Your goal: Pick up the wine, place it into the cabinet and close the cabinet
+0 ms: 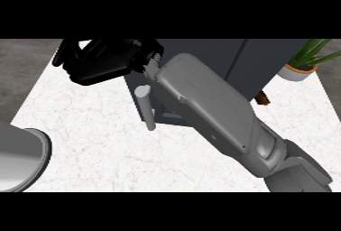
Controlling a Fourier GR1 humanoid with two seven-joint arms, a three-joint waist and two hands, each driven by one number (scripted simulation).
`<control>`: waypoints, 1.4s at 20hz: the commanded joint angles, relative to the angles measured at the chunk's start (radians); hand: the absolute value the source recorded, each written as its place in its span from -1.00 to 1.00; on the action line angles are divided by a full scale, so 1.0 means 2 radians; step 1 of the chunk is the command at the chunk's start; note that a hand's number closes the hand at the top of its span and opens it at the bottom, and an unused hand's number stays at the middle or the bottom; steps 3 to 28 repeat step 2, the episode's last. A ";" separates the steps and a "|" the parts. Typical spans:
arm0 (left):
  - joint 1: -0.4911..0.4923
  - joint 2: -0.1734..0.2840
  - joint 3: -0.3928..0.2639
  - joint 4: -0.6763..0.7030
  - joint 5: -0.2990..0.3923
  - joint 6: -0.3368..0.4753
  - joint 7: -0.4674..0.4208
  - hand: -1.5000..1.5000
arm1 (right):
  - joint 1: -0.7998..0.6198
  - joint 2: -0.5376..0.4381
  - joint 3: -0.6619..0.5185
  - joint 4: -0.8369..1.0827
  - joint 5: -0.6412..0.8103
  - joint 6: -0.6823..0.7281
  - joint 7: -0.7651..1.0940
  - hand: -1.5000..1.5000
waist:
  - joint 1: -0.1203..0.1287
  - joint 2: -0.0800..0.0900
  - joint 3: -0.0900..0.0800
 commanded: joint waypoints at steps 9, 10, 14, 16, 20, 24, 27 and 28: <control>-0.009 -0.007 -0.021 -0.011 0.002 0.007 0.009 -1.00 | 0.023 -0.079 -0.037 0.075 0.015 -0.036 -0.016 1.00 | -0.033 0.030 0.018; -0.009 -0.007 -0.021 -0.011 0.002 0.007 0.009 -1.00 | 0.023 -0.079 -0.037 0.075 0.015 -0.036 -0.016 1.00 | -0.033 0.030 0.018; -0.009 -0.007 -0.021 -0.011 0.002 0.007 0.009 -1.00 | 0.023 -0.079 -0.037 0.075 0.015 -0.036 -0.016 1.00 | -0.033 0.030 0.018; -0.009 -0.007 -0.021 -0.011 0.002 0.007 0.009 -1.00 | 0.023 -0.079 -0.037 0.075 0.015 -0.036 -0.016 1.00 | -0.033 0.030 0.018; -0.009 -0.007 -0.021 -0.011 0.002 0.007 0.009 -1.00 | 0.023 -0.079 -0.037 0.075 0.015 -0.036 -0.016 1.00 | -0.033 0.030 0.018; -0.009 -0.007 -0.021 -0.011 0.002 0.007 0.009 -1.00 | 0.023 -0.079 -0.037 0.075 0.015 -0.036 -0.016 1.00 | -0.033 0.030 0.018; -0.009 -0.007 -0.021 -0.011 0.002 0.007 0.009 -1.00 | 0.023 -0.079 -0.037 0.075 0.015 -0.036 -0.016 1.00 | -0.033 0.030 0.018; -0.009 -0.007 -0.021 -0.011 0.002 0.007 0.009 -1.00 | 0.023 -0.079 -0.037 0.075 0.015 -0.036 -0.016 1.00 | -0.033 0.030 0.018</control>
